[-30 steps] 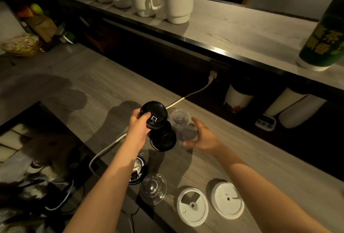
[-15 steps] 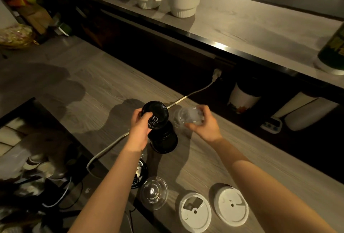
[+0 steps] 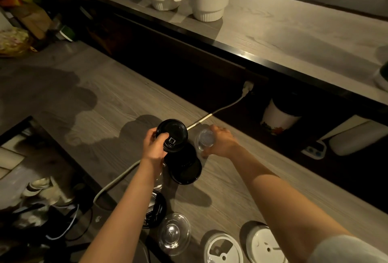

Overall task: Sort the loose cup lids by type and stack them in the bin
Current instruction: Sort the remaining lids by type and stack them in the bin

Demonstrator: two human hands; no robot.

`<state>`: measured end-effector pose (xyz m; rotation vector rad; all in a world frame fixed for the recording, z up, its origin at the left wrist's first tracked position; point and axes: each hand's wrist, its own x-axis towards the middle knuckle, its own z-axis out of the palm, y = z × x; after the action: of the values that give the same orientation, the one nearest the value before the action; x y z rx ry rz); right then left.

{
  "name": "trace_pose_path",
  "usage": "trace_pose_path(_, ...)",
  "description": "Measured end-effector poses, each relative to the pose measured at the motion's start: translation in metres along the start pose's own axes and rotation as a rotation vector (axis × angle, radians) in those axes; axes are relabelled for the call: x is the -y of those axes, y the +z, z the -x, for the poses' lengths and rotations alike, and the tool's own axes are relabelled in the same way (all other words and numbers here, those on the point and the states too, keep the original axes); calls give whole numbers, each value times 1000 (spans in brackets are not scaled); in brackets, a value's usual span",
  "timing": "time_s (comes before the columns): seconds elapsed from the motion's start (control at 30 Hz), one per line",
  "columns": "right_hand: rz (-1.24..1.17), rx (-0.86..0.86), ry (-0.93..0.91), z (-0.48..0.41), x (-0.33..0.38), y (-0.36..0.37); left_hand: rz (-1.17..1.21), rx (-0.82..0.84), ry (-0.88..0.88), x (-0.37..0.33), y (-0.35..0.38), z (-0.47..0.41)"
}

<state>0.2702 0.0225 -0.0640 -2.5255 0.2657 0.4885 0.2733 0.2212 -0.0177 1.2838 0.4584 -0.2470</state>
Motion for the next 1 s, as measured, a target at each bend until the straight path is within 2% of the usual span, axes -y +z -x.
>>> trace_pose_path(0.13,-37,-71,-12,2,0,3,-8,-15,-7,-2,-1,2)
trace_pose_path(0.23,-201,-146,-56,12,-4,2,-37,-9,-2,-4,1,5)
trace_pose_path(0.43,-461,-318,-104,58,-6,-11,-42,82,25,-6,12,29)
trace_pose_path(0.6,-536,-483,-130,116,-16,-36,-72,149,36,-6,37,56)
trace_pose_path(0.77,-610,-678,-25,175,-45,-50,-106,272,74,-2,70,102)
trace_pose_path(1.0,-670,-842,67,266,-105,-60,-130,436,50,29,125,169)
